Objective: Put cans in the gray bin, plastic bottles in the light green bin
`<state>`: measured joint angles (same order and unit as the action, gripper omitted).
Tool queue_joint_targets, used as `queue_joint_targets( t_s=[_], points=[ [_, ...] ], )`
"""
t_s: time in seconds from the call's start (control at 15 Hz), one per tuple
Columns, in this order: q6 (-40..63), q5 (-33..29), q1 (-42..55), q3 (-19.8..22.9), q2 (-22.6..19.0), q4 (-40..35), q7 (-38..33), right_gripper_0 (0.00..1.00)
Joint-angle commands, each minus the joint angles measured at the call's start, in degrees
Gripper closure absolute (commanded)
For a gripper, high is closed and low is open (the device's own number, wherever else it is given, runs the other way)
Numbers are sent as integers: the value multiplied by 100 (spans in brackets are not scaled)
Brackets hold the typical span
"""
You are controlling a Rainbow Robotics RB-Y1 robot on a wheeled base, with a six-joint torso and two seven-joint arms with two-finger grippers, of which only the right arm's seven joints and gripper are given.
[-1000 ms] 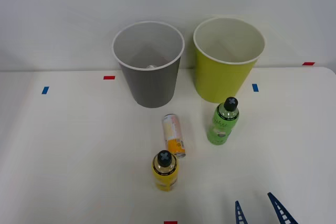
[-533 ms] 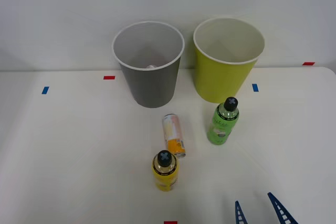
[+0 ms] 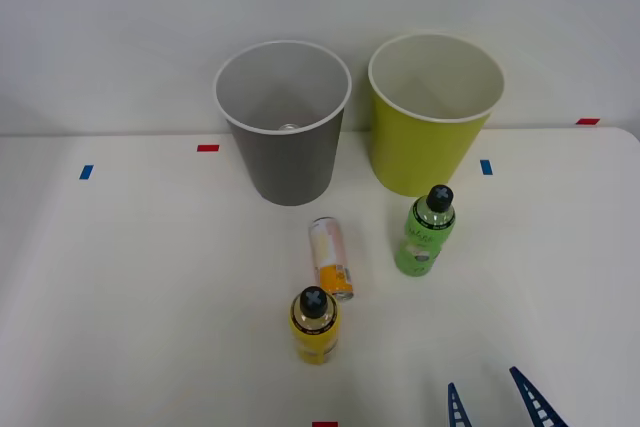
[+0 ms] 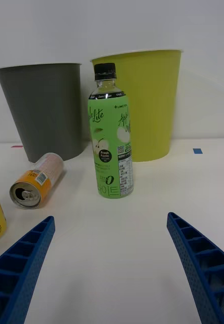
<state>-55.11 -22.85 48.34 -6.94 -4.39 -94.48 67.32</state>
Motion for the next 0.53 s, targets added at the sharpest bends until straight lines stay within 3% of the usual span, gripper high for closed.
queue_joint_targets(
  t_s=[0.07, 0.53],
  points=[
    [0, 0, 0, 0, 0, 0, 0, 25],
    [0, 0, 0, 0, 0, 0, 0, 25]
  ],
)
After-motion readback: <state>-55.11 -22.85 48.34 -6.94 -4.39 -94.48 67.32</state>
